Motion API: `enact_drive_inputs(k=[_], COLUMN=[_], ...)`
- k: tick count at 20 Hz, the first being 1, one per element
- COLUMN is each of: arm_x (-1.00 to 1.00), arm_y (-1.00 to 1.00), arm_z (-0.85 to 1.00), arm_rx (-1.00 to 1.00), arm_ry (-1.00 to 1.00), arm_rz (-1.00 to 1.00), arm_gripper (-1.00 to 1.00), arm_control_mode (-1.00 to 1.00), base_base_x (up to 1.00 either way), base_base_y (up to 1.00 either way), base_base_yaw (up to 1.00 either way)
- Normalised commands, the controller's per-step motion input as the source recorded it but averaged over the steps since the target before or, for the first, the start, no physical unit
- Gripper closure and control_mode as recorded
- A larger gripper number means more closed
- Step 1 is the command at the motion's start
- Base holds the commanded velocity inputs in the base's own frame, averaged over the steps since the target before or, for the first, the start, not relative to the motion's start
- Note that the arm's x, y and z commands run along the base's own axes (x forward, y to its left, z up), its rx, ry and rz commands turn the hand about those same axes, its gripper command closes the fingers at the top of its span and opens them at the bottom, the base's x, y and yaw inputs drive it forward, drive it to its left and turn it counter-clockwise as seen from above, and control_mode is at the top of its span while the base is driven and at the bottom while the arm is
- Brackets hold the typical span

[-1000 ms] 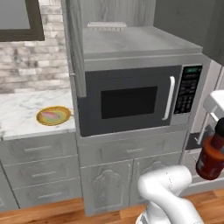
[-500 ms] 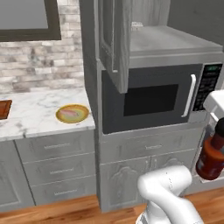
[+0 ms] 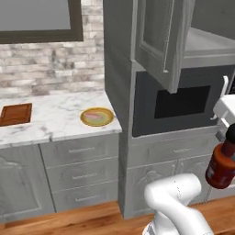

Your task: Pick the steak from the plate and place it on the cutting board. Then pick the condiment bottle from the cabinet and place it next to the cutting board.

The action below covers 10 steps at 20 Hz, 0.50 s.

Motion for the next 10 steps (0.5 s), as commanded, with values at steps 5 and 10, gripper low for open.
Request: enact_drive_inputs(k=[5, 10], arm_x=[0.0, 0.0], arm_y=[0.0, 0.0], arm_z=[0.0, 0.0], arm_rx=[0.0, 0.0], arm_ry=[0.0, 0.0], arm_rz=[0.0, 0.0], arm_gripper=[1.0, 1.0], arm_control_mode=[1.0, 1.0], base_base_x=[-0.24, -0.24], base_base_y=[0.6, 0.62], base_base_yaw=[-0.02, -0.02])
